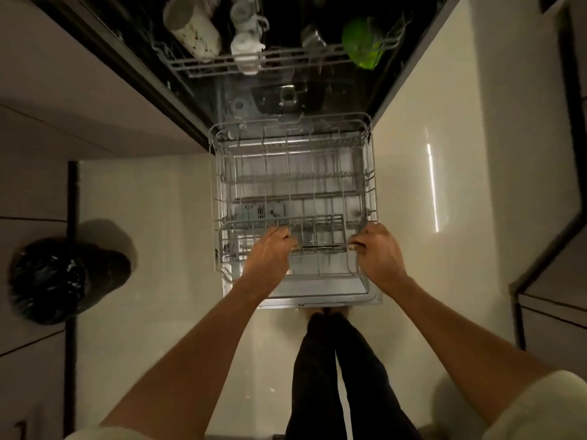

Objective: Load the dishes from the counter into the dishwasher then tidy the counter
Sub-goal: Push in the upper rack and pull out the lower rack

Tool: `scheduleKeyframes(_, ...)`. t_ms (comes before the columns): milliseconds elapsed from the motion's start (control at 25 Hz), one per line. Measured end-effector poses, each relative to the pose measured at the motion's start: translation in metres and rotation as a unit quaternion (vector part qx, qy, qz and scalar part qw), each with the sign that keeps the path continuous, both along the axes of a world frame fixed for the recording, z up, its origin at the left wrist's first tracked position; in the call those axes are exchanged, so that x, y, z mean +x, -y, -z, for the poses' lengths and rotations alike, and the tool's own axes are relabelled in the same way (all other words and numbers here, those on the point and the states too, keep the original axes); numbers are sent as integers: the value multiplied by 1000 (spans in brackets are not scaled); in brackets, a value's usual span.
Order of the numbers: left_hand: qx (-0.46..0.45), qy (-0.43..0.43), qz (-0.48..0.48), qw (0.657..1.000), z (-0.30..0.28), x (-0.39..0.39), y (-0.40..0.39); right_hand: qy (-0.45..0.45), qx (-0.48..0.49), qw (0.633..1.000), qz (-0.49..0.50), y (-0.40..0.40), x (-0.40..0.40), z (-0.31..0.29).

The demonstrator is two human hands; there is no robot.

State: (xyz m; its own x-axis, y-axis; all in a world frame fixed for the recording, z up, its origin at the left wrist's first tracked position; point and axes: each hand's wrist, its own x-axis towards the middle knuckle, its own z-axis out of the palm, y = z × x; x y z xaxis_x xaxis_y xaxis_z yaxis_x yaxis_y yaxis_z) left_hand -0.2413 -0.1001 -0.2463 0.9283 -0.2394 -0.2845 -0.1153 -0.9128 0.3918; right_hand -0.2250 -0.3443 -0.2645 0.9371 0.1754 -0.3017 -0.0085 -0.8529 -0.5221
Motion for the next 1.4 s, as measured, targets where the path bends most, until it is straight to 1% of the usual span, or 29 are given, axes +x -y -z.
scheduleKeyframes(160, 18, -54, -17, 998, 75, 17, 5, -2, -9, 999, -33, 0, 26, 80)
scheduleKeyframes(320, 26, -98, -41, 994, 147, 25, 7, -16, -19, 998, -52, -3, 31, 155)
scheduleKeyframes(520, 26, -129, -35, 991, 200, 24, 4, -39, -27, 997, -64, -9, 28, 203)
scheduleKeyframes(840, 36, -146, -16, 989, 234, 29, -1, -83, -48, 992, -81, -15, 31, 230)
scheduleKeyframes(1120, 21, -131, -16, 991, 238, 24, 1, -44, -45, 996, -66, -9, 23, 227)
scheduleKeyframes(1400, 30, -135, -6, 990, 240, 28, -1, -66, -70, 992, -78, -13, 31, 227)
